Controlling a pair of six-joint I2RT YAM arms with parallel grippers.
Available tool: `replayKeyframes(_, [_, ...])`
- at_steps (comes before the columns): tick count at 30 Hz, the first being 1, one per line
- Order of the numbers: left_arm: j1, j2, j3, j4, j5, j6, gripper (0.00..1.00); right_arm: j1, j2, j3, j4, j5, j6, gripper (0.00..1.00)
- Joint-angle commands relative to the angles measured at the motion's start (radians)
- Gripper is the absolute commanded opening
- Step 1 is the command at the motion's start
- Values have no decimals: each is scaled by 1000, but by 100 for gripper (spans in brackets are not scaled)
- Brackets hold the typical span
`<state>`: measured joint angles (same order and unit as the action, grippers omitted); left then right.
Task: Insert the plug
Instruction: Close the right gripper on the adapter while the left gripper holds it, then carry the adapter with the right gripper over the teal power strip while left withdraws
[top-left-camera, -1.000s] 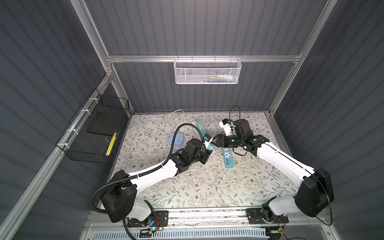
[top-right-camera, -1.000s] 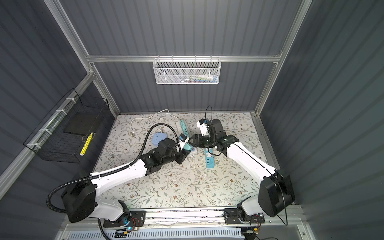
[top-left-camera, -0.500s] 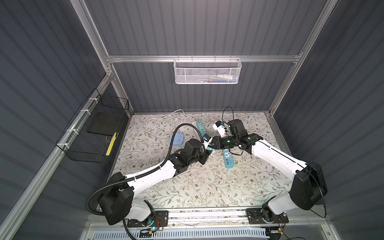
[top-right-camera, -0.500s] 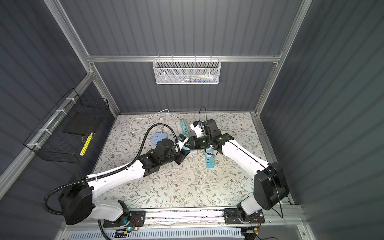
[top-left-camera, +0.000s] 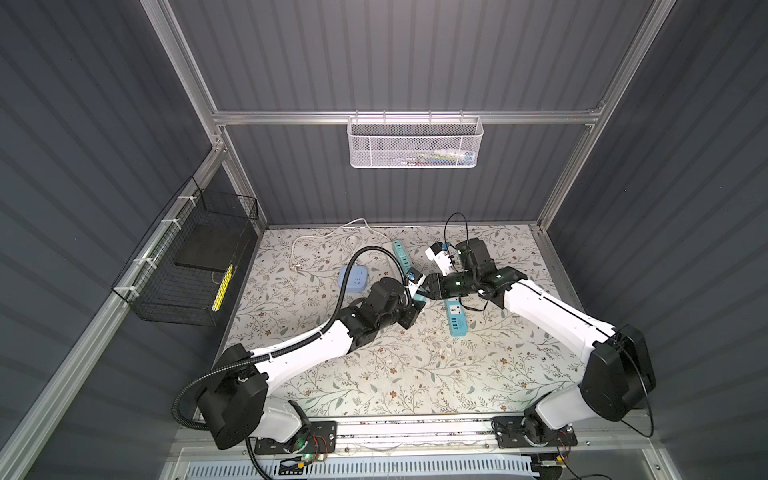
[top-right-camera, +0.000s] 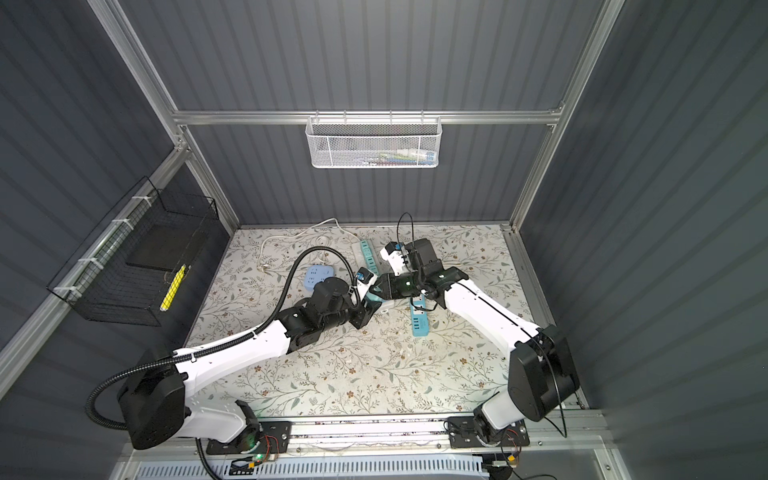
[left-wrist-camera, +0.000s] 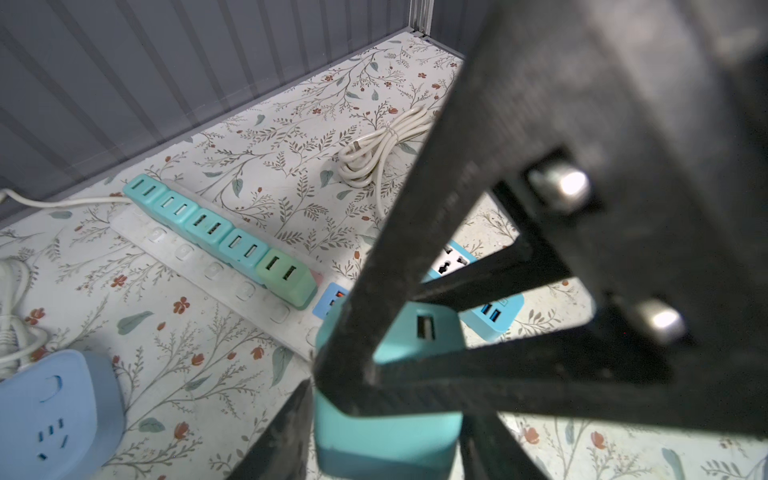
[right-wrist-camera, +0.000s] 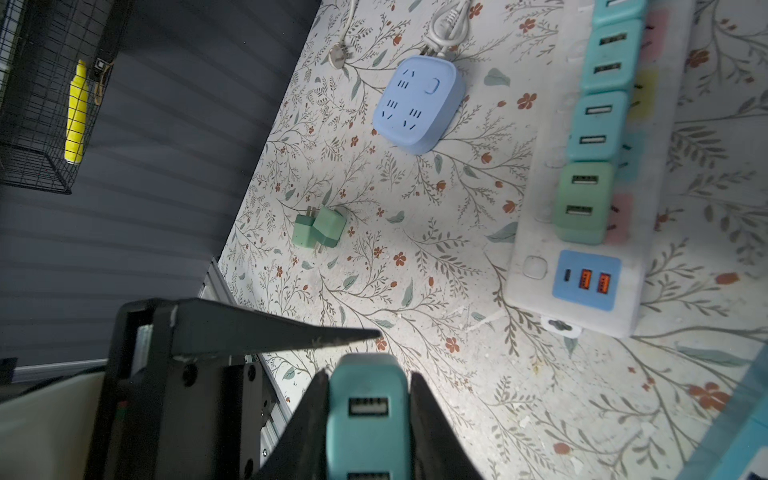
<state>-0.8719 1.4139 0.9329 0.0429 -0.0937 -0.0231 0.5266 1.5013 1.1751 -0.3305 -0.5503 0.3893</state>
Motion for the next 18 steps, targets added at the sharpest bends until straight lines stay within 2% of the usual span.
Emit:
replayKeyframes(1, [-4,1,36,-7,-53,2,71,4,-38,8,-18,96,-5,16])
replayKeyframes(2, [-3,-5,32,-9,-70,-6,77,4,-43,6,-17,129,-12,16])
replayKeyframes(5, [-2,-41,2,8,-128,-36,86,3,-59,-7,-13,249,-40,15])
replayKeyframes(10, [3,-114,-61,35,-302,-115,99,-4,-66,-34,-4,342,-77,15])
replayKeyframes(18, [14,-234,-55,-118,-484,-147,100,-4,-135,-63,-33,452,-96,15])
